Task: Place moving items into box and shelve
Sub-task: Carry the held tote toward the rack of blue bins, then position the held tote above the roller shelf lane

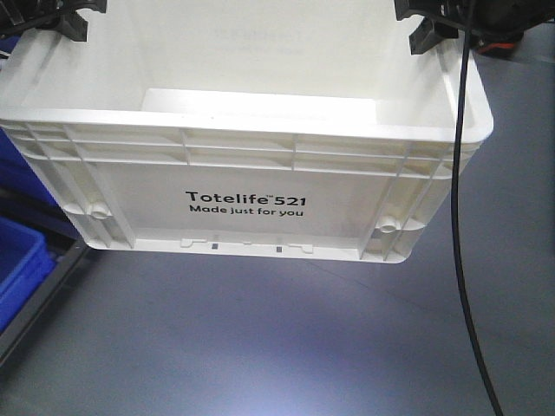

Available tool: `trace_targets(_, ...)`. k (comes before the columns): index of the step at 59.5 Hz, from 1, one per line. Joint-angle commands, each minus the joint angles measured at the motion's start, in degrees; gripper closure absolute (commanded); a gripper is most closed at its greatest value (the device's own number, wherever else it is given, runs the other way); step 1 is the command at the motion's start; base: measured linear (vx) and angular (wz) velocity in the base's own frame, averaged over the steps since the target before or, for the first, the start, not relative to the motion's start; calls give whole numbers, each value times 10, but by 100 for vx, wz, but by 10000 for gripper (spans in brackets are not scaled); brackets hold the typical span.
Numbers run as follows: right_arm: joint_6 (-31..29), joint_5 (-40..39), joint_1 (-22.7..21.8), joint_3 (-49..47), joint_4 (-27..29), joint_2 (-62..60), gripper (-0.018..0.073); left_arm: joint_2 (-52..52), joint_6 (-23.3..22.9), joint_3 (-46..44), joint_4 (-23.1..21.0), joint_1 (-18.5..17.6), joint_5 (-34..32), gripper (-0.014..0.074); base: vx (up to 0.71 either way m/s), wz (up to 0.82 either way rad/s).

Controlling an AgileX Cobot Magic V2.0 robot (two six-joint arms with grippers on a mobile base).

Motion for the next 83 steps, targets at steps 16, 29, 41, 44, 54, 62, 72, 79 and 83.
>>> trace_targets(16, -20, -64, 5, -25, 39, -35, 572, -30, 3, -27, -16, -4, -76, 610, 23, 63)
trace_targets(29, -20, -64, 5, -25, 39, -35, 572, -30, 3, -27, -16, -4, -76, 610, 16, 67)
trace_targets(41, -20, -64, 5, -25, 39, -35, 572, -30, 3, -27, -16, -4, -76, 610, 11, 51)
trace_targets(44, -20, -64, 5, -25, 39, -35, 572, -30, 3, -27, -16, -4, -76, 610, 8, 34)
trace_targets(54, -20, -64, 5, -25, 39, -35, 572, -30, 3, -27, -16, -4, -76, 610, 3, 26)
trace_targets(62, -20, -64, 5, -25, 39, -35, 572, -29, 3, -27, -16, -4, -76, 610, -3, 27)
trace_targets(72, -20, -64, 5, -25, 39, -35, 572, -29, 3, -27, -16, -4, -76, 610, -7, 36)
trace_targets(79, -20, -64, 5, -25, 39, -35, 572, -29, 3, -27, -16, -4, -76, 610, -7, 37)
trace_targets(83, -20, -64, 5, -25, 39, -35, 572, -29, 3, -27, -16, -4, -76, 610, -8, 36)
